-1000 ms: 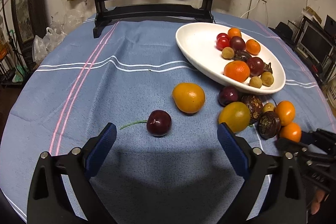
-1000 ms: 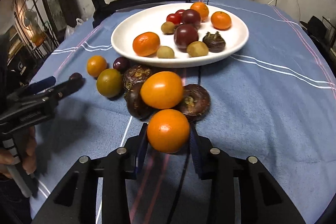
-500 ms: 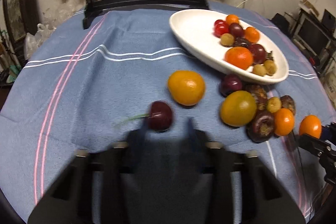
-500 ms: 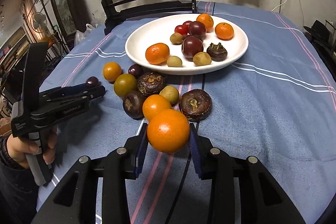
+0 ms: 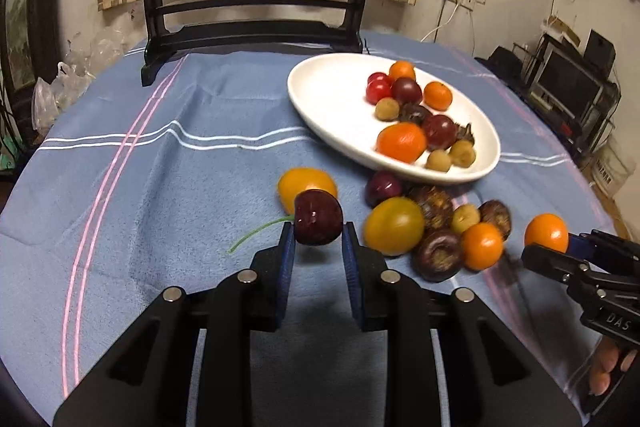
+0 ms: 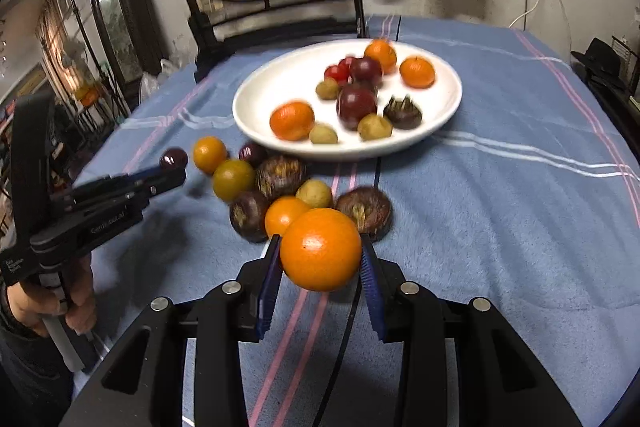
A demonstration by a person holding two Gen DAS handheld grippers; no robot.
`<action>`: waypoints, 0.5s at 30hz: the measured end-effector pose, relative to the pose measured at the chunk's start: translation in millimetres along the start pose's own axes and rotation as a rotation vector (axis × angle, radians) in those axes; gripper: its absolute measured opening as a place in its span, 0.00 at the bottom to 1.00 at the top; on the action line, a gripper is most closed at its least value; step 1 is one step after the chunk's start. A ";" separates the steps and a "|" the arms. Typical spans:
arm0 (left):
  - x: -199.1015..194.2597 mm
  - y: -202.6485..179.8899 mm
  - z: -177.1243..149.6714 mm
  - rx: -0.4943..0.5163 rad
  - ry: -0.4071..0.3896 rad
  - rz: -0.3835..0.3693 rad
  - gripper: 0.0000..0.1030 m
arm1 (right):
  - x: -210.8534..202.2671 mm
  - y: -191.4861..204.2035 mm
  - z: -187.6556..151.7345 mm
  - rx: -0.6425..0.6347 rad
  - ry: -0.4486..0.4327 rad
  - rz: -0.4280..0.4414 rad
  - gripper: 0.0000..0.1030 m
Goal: Organize fruits
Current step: 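Carry the tangerine and cherry to the plate and open both tools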
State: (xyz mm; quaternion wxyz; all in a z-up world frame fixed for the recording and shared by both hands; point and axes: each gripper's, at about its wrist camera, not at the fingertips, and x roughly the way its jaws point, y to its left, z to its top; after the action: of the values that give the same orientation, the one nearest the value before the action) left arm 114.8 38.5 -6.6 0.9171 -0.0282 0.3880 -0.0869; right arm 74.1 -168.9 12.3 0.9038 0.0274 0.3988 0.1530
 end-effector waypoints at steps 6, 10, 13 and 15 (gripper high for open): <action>-13.0 -24.6 25.9 0.042 -0.026 -0.046 0.22 | -18.7 -2.8 22.3 0.026 -0.088 0.017 0.37; -15.8 -44.9 57.9 0.080 -0.077 -0.046 0.22 | -19.7 2.0 57.9 -0.021 -0.136 -0.014 0.37; 0.1 -53.8 84.4 0.056 -0.071 -0.072 0.23 | -7.3 3.5 83.5 -0.046 -0.173 -0.028 0.37; 21.3 -56.7 99.1 0.034 -0.052 -0.038 0.23 | 12.3 -2.5 97.4 -0.026 -0.150 -0.040 0.37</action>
State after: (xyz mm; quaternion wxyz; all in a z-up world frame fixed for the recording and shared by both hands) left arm 192.6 -22.7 54.2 0.9253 -0.0224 0.3622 -0.1102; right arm 153.6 -160.5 69.4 0.9343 0.0193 0.3282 0.1376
